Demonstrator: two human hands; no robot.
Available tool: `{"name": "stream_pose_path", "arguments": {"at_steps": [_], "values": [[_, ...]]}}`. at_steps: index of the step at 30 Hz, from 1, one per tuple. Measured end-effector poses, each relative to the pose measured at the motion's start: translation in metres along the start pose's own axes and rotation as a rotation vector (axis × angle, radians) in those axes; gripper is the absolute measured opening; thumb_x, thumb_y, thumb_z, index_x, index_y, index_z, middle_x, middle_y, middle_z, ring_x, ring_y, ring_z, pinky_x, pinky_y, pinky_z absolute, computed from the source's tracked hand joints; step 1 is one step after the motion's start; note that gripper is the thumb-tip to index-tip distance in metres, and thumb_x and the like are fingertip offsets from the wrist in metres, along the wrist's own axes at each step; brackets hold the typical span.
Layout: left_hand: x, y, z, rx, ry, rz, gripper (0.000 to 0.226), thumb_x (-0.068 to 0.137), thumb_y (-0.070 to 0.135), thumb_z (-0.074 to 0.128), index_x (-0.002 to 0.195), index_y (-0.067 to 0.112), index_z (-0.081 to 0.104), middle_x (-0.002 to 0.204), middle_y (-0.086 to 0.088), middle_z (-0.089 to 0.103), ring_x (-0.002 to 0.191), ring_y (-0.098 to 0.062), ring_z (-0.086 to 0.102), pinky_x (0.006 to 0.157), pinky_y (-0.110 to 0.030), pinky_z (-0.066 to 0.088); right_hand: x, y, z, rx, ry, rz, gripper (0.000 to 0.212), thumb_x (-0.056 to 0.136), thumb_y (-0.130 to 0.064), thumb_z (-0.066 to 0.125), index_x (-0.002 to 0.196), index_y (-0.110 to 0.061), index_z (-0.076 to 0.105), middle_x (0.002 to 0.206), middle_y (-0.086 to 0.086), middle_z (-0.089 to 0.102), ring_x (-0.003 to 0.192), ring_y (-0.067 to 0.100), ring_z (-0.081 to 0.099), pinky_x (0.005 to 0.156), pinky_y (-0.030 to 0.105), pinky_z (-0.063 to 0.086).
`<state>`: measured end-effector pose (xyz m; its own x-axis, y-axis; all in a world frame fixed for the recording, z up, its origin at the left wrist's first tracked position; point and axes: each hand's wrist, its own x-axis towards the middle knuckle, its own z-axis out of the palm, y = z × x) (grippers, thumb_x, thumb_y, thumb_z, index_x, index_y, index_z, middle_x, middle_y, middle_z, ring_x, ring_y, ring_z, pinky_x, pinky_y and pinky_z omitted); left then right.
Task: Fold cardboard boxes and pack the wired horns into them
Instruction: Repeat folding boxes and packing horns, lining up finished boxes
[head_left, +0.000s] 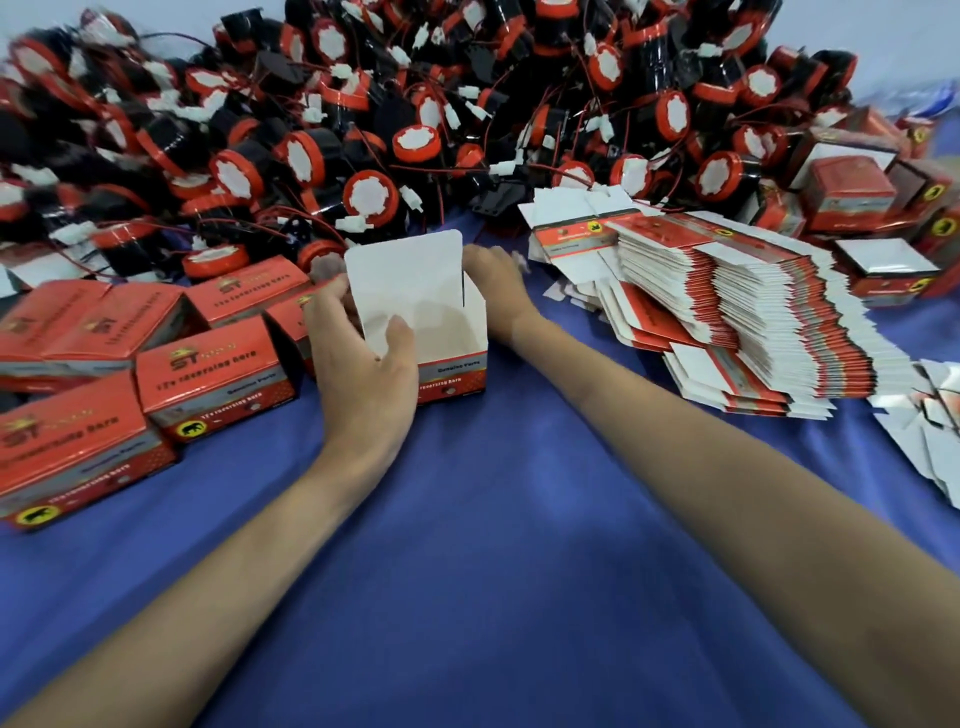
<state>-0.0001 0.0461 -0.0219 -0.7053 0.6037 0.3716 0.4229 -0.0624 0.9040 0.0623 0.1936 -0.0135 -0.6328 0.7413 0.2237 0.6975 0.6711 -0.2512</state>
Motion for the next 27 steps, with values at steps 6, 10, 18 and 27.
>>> {"name": "stream_pose_path", "arguments": {"at_steps": [6, 10, 18, 27], "values": [[-0.003, 0.005, -0.001, 0.007, -0.024, 0.002, 0.052, 0.087, 0.016, 0.064, 0.132, 0.013, 0.038, 0.125, 0.003, 0.039, 0.107, 0.003, 0.043, 0.1, -0.021, 0.04, -0.047, 0.0, -0.021, 0.196, 0.243, 0.001, 0.022, 0.092, -0.013, 0.05, 0.078, -0.002, 0.062, 0.074, 0.009, 0.05, 0.081, 0.036, 0.052, 0.061, 0.034, 0.023], [-0.01, 0.013, -0.003, -0.013, -0.104, 0.177, 0.082, 0.072, 0.029, 0.072, 0.137, 0.003, 0.03, 0.132, -0.009, 0.032, 0.127, -0.019, 0.038, 0.108, -0.028, 0.037, -0.094, 0.008, -0.039, 0.194, 0.366, -0.023, 0.031, 0.09, -0.018, 0.053, 0.06, -0.015, 0.049, 0.053, -0.003, 0.043, 0.059, 0.032, 0.051, 0.055, 0.034, 0.029], [-0.017, 0.011, -0.001, 0.31, -0.046, 0.414, 0.101, 0.065, 0.024, 0.086, 0.144, 0.001, 0.029, 0.142, -0.021, 0.027, 0.135, -0.028, 0.022, 0.111, -0.041, 0.024, -0.146, 0.023, -0.061, 0.57, 0.557, -0.439, 0.024, 0.08, -0.014, 0.052, 0.059, -0.001, 0.055, 0.044, 0.001, 0.041, 0.043, 0.01, 0.032, 0.05, 0.006, 0.023], [-0.016, 0.005, 0.001, 0.394, -0.052, 0.618, 0.055, 0.074, 0.012, 0.078, 0.125, 0.012, 0.058, 0.143, -0.015, 0.021, 0.138, -0.03, 0.018, 0.116, -0.033, 0.013, -0.129, 0.021, -0.043, 0.624, 0.59, -0.15, 0.027, 0.099, -0.007, 0.043, 0.089, 0.002, 0.066, 0.096, 0.012, 0.055, 0.092, 0.019, 0.054, 0.085, 0.025, 0.044]]}}
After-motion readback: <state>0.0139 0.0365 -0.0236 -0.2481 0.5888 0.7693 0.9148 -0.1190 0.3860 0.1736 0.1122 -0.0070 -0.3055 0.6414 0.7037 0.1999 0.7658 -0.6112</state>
